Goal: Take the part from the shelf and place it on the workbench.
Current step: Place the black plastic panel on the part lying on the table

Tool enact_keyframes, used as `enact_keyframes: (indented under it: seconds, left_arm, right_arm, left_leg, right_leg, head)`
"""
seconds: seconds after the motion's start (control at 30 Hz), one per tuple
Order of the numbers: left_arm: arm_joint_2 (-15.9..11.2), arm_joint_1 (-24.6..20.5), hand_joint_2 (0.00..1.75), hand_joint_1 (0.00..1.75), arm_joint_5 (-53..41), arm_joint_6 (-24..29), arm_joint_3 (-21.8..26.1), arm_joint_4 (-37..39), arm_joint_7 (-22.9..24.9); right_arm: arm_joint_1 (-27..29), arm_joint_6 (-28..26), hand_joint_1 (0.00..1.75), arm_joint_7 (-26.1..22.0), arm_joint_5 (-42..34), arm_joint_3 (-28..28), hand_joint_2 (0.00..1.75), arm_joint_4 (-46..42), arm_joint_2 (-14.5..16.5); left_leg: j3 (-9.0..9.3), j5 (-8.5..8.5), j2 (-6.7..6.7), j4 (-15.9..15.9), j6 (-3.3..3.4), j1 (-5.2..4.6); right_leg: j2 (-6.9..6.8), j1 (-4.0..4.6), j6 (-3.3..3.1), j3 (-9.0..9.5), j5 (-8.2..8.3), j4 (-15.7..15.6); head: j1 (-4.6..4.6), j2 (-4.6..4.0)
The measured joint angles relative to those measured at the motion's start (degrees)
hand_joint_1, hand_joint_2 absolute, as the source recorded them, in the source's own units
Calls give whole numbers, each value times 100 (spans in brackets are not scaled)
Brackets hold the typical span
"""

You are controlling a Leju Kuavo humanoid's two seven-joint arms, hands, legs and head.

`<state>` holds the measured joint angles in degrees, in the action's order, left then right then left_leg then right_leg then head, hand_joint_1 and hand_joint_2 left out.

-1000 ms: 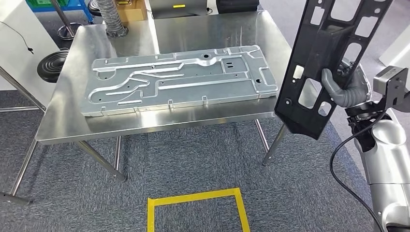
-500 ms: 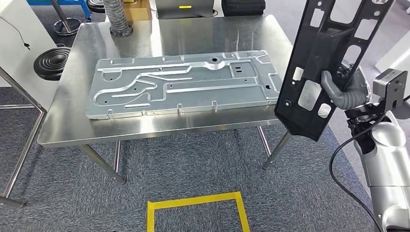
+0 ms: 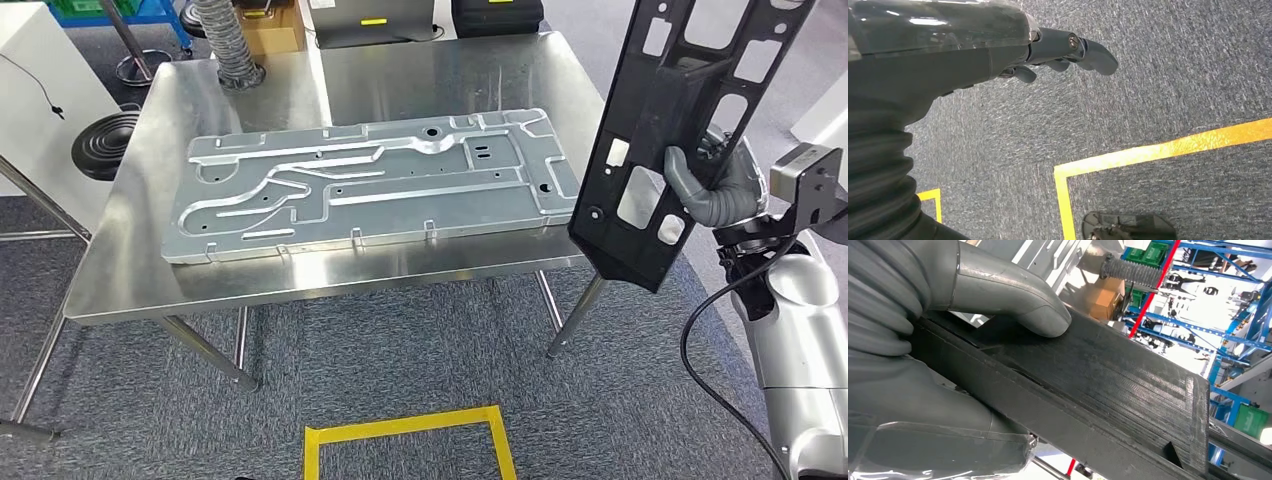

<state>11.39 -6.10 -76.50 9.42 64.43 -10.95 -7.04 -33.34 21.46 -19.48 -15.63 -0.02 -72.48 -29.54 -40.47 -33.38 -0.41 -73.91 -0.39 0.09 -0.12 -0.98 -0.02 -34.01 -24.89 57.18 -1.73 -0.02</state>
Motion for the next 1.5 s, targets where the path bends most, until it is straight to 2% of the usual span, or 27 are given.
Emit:
enact_keyframes:
  seconds: [0.03,0.07,0.13,0.2,0.3,0.37,0.4,0.47,0.5,0.53,0.57,0.6,0.67,0.7,0.77,0.87,0.93,1.0,1.03,1.07,1.1,1.13,1.2,1.23,1.37,1.43,1.5]
  left_arm:
    - [0,4,175,0,-1,0,0,0,0]
    - [0,7,175,0,-3,0,0,0,0]
    - [0,5,175,0,-8,0,-1,0,0]
    - [0,-2,175,0,-14,-3,-3,0,1]
    - [0,-9,175,0,-25,-7,-3,0,5]
    - [0,-12,175,0,-28,-7,-4,0,4]
    - [0,-16,175,0,-28,-7,-4,0,2]
    - [1,-19,175,0,-27,-7,-4,0,-1]
    - [2,-17,175,0,-26,-7,-4,0,-1]
    - [2,-14,175,0,-26,-7,-4,0,-2]
    - [2,-12,175,0,-26,-7,-4,0,-2]
    - [2,-11,175,0,-26,-7,-4,0,-2]
    - [6,-12,175,0,-26,-7,-4,0,-2]
    - [8,-13,175,0,-26,-7,-4,0,-2]
    - [13,-12,175,0,-26,-9,-4,0,-2]
    - [13,-17,175,0,-27,-10,-5,0,-5]
    - [11,-20,175,0,-28,-9,-7,0,-9]
    - [11,-11,175,0,-28,-10,-7,0,-11]
    - [11,-4,175,0,-28,-11,-7,0,-11]
    - [11,3,175,0,-31,-13,-7,0,-11]
    - [11,6,175,0,-34,-15,-7,0,-11]
    - [10,8,175,0,-39,-17,-7,0,-11]
    - [9,4,175,0,-47,-28,-11,0,-16]
    - [9,1,175,0,-52,-37,-18,0,-20]
    - [9,-7,175,0,-63,-64,-60,0,-40]
    - [8,-18,175,0,-65,-75,-73,0,-57]
    - [7,-24,175,0,-65,-94,-84,0,-67]
  right_arm:
    - [12,0,171,1,0,0,175,0,1]
    - [22,0,171,0,0,0,175,-1,1]
    - [39,-1,171,-4,0,0,175,-5,3]
    - [46,-2,171,-17,2,-2,175,-22,7]
    - [64,-6,171,-25,16,-4,175,-55,10]
    - [62,-9,171,-24,25,-11,175,-84,7]
    - [55,-12,171,-24,29,-15,175,-98,5]
    - [51,-16,171,-15,42,-19,175,-110,5]
    - [61,-19,171,-5,51,-20,175,-109,5]
    - [72,-20,171,5,62,-20,175,-109,5]
    - [77,-20,171,13,69,-20,175,-110,5]
    - [77,-21,171,17,74,-21,175,-111,5]
    - [68,-23,171,22,75,-26,175,-121,5]
    - [60,-24,171,27,76,-30,175,-128,5]
    - [50,-24,171,43,79,-37,175,-139,5]
    - [54,-24,171,69,87,-59,175,-166,4]
    - [54,-31,171,73,120,-72,175,-188,5]
    - [58,-87,171,69,252,-73,175,-195,9]
    - [63,-162,171,48,394,-73,175,-195,10]
    - [66,-293,171,1,626,-72,175,-198,11]
    - [65,-459,171,-63,907,-72,175,-206,12]
    - [57,-663,171,-140,1248,-71,175,-219,11]
    - [-8,-1160,171,-291,2101,-46,175,-244,9]
    - [-69,-1410,171,-344,2582,-17,175,-251,0]
    - [-383,-2139,171,-447,4454,219,175,-240,-157]
    - [-621,-2346,171,-495,5212,411,175,-174,-283]
    - [-890,-2524,171,-519,5938,678,175,-31,-393]
  left_leg:
    - [-103,44,1,-115,-9,8]
    - [-92,205,3,-1,-11,13]
    - [197,699,5,754,17,17]
    - [478,934,3,1390,65,9]
    - [548,886,-4,1543,158,-6]
    - [582,887,-6,1588,225,8]
    - [604,886,-5,1609,252,19]
    - [625,862,-4,1612,288,15]
    - [634,845,-5,1606,296,11]
    - [648,824,-7,1598,299,7]
    - [670,798,-12,1587,298,5]
    - [705,765,-17,1577,293,4]
    - [779,696,-25,1564,270,-9]
    - [799,672,-28,1561,252,-17]
    - [813,647,-25,1570,202,-31]
    - [817,546,-6,1496,108,-44]
    - [571,287,0,969,55,-25]
    - [127,10,3,174,13,4]
    - [-31,-5,3,-54,-3,14]
    - [-89,99,4,-66,-12,20]
    - [-31,309,5,156,-11,25]
    - [118,578,6,552,0,30]
    - [420,887,5,1266,45,19]
    - [498,925,5,1454,70,9]
    - [554,902,-2,1581,197,2]
    - [591,905,-3,1624,248,23]
    - [606,882,0,1624,272,21]
  right_leg:
    - [4,1,3,27,-22,1]
    - [8,2,11,62,-48,2]
    - [15,1,39,151,-111,6]
    - [26,27,88,188,-162,24]
    - [32,33,182,180,-191,19]
    - [24,14,240,127,-299,167]
    - [21,9,263,13,-424,407]
    - [17,4,296,-409,-743,1193]
    - [17,2,307,-626,-828,1542]
    - [17,1,310,-769,-806,1718]
    - [16,1,303,-792,-658,1651]
    - [16,2,288,-699,-416,1361]
    - [11,26,236,-372,21,565]
    - [7,45,203,-248,109,284]
    - [5,81,145,-164,82,115]
    - [6,35,62,-90,58,23]
    - [-5,12,6,-16,37,-21]
    - [-5,17,-24,24,-1,-21]
    - [-2,20,-25,46,-21,-18]
    - [2,21,-19,74,-46,-13]
    - [6,20,-8,110,-74,-6]
    - [10,20,8,151,-109,2]
    - [19,37,52,195,-171,30]
    - [25,42,78,191,-187,40]
    - [23,12,206,152,-252,96]
    - [15,-2,255,-68,-487,552]
    - [14,-5,290,-520,-784,1362]
  head:
    - [0,1]
    - [0,1]
    - [1,1]
    - [0,0]
    - [0,1]
    - [1,1]
    - [2,1]
    - [2,1]
    - [2,1]
    - [2,1]
    - [2,0]
    - [2,0]
    - [2,1]
    - [2,1]
    - [2,1]
    - [1,0]
    - [1,1]
    - [0,1]
    - [0,0]
    - [0,0]
    - [0,0]
    - [0,0]
    - [1,0]
    - [2,1]
    - [1,1]
    - [2,1]
    - [2,1]
